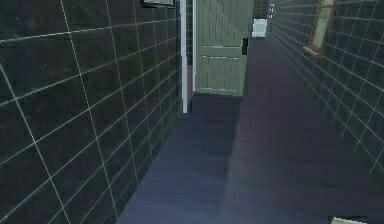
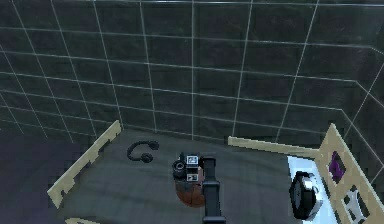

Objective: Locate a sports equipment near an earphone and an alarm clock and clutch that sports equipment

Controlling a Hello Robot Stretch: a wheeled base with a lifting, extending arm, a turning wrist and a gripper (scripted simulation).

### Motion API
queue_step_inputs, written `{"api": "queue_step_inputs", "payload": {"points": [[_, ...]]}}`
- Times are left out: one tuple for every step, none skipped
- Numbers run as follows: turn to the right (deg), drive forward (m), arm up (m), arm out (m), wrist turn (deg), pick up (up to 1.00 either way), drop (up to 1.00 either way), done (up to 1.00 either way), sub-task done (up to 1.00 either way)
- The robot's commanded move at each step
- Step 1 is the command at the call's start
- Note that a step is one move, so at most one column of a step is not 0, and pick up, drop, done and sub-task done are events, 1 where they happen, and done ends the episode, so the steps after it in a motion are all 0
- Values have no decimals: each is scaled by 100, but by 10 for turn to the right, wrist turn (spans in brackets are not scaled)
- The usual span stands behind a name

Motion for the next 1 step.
{"api": "queue_step_inputs", "payload": {"points": [[0,0,-30,0,0,0,0,0,0]]}}
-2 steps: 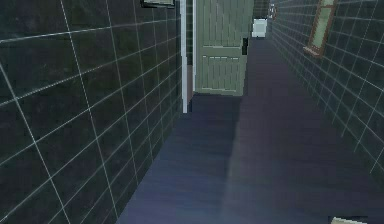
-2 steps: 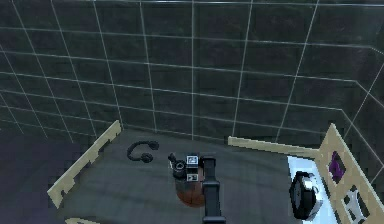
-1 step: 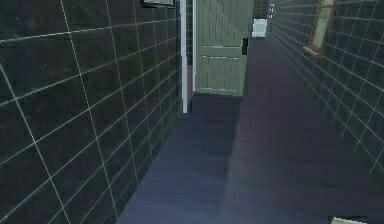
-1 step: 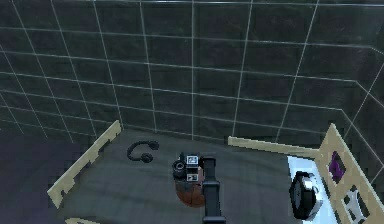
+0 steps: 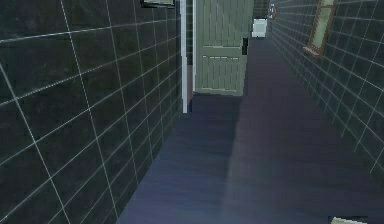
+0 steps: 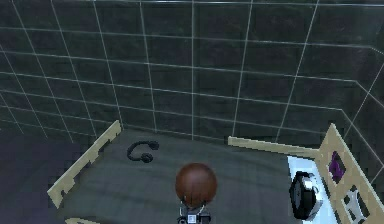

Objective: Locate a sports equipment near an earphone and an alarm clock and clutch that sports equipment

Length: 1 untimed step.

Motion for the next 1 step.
{"api": "queue_step_inputs", "payload": {"points": [[0,0,0,0,0,100,0,0,0]]}}
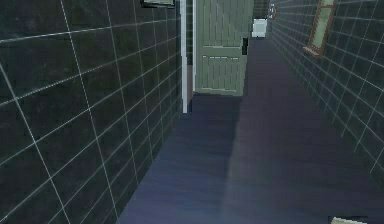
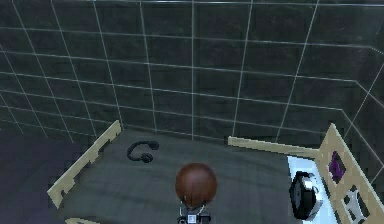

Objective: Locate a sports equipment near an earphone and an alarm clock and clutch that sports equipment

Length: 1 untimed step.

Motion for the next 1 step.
{"api": "queue_step_inputs", "payload": {"points": [[0,0,10,0,0,0,0,0,0]]}}
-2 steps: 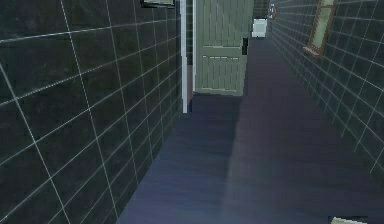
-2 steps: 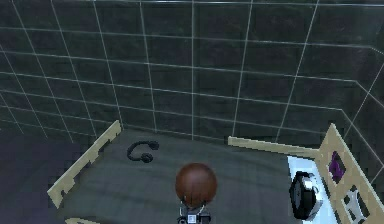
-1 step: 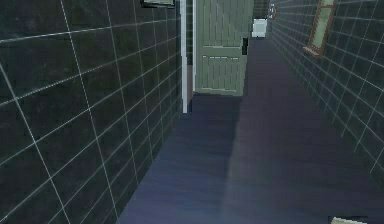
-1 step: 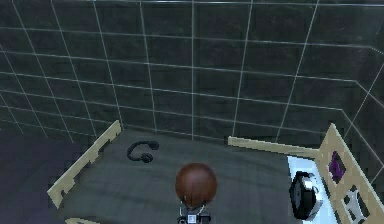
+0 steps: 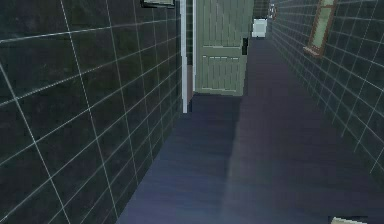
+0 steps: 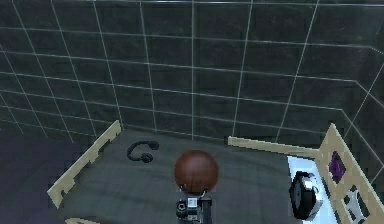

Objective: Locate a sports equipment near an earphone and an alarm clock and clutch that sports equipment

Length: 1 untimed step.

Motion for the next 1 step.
{"api": "queue_step_inputs", "payload": {"points": [[0,0,0,0,0,0,0,100,0]]}}
